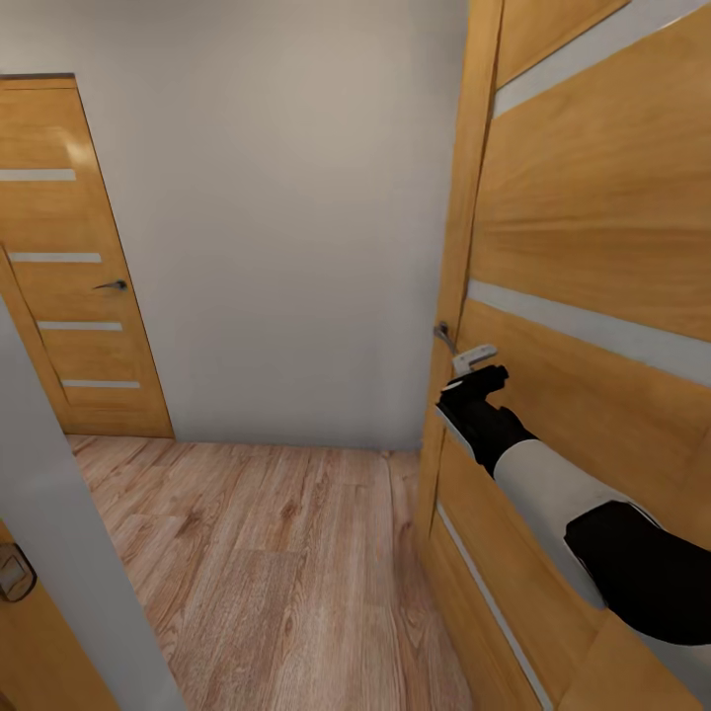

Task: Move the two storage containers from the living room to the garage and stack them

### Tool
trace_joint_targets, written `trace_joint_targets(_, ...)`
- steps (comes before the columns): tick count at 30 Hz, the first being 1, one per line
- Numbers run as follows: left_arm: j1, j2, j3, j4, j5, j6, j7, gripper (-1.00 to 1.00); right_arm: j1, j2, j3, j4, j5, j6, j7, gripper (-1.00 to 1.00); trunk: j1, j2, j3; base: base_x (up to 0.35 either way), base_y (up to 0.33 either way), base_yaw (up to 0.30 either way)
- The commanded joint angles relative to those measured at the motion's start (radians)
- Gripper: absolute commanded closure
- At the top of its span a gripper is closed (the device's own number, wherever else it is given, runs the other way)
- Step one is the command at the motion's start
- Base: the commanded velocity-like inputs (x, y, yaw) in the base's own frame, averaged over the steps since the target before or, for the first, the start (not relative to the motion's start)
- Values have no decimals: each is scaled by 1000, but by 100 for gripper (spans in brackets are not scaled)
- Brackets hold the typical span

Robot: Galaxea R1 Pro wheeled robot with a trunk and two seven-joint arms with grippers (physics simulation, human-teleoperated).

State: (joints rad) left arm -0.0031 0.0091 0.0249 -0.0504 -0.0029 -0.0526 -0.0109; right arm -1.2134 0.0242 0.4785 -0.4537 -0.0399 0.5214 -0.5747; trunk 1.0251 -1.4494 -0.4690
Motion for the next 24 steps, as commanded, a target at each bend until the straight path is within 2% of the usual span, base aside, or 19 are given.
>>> trace_joint_targets(1, 0, 0, 3, 0, 0, -3, -1, -100, -1, -28, 5, 0, 16, 20, -10, -100, 0, -1, -1, 0, 0, 0)
trace_joint_targets(10, 0, 0, 3, 0, -1, -3, -1, -100, -23, -31, 3, 16, 15, 20, -12, -100, 0, -1, -1, 0, 0, 0)
trace_joint_targets(18, 0, 0, 3, 0, -1, -3, -1, -100, -32, -53, 2, 27, 15, 19, -12, -100, 0, -1, -1, 0, 0, 0)
trace_joint_targets(24, 0, 0, 3, 0, -1, -3, -1, -100, -32, -55, 2, 27, 15, 20, -13, -100, 0, -1, -1, 0, 0, 0)
